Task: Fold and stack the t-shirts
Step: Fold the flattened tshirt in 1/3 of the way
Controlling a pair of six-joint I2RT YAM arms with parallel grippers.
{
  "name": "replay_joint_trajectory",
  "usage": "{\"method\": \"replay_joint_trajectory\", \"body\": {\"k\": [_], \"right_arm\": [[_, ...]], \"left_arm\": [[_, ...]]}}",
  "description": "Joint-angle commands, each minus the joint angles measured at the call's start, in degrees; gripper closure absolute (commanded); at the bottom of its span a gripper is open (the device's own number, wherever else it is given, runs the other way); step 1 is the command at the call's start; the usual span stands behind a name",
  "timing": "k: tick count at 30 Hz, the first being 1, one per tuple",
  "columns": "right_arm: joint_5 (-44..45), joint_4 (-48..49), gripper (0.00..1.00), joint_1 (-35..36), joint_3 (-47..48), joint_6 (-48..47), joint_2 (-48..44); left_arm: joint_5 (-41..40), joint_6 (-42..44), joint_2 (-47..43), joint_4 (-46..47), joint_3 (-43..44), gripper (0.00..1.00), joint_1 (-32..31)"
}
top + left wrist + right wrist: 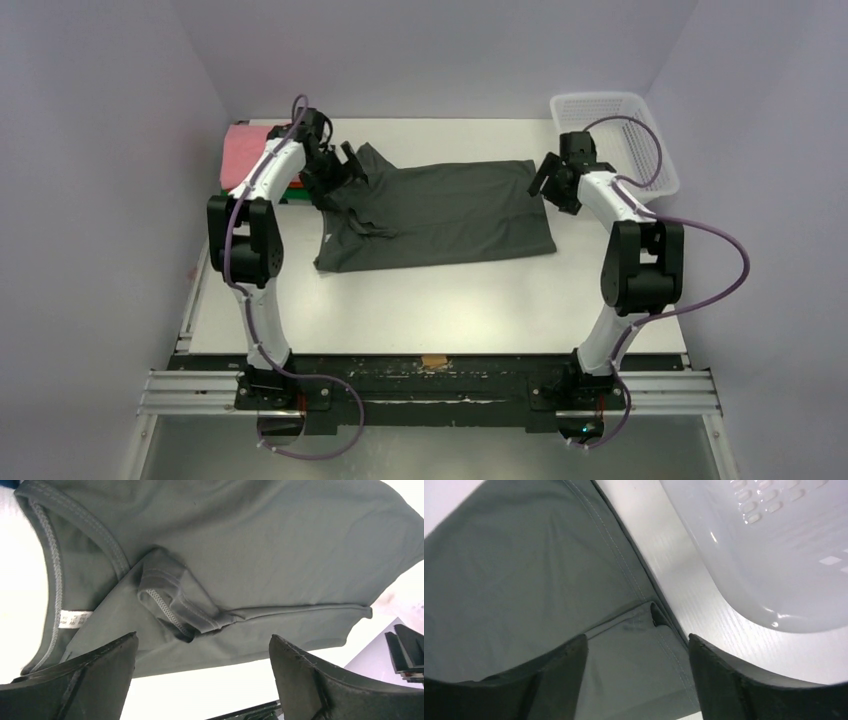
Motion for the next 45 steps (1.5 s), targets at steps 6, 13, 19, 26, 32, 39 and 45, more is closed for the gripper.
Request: {"method": "replay_joint_trajectory", "body": {"k": [6, 13, 19, 26, 32, 39, 45], "right_arm": [[-3.9, 5.9, 0.27, 5.3, -10.3, -2.6, -11.0], [-6.2, 8.5, 0.30, 10.7, -13.8, -4.3, -10.0], [-6.1, 8.7, 0.31, 10.9, -14.9, -4.9, -8.1], [-6.9, 9.2, 0.31, 10.9, -15.4, -4.8, -5.3], [-6.9, 9.9, 0.31, 10.9, -15.2, -4.6, -4.5], [-6.9, 9.8, 0.31, 10.9, -14.6, -4.3, -5.0], [-5.6, 9.8, 0.31, 10.9, -14.4, -4.1, -6.7]], "left_arm": [[4.1, 0.0, -16.0, 11.1, -19.8, 0.00, -1.0], [3.9, -2.2, -12.9, 15.5, -21.8, 0.16, -3.9], [3.0, -2.9, -8.2, 15.8, -19.5, 0.19, -6.1], [2.2, -3.6, -6.0, 16.7, -19.0, 0.19, -7.0], [2.1, -5.0, -0.7, 19.8, -13.3, 0.19, -7.0], [4.4, -7.7, 11.4, 21.3, 7.2, 0.19, -6.8], [6.4, -7.1, 13.5, 20.1, 18.1, 0.19, -6.7]]}}
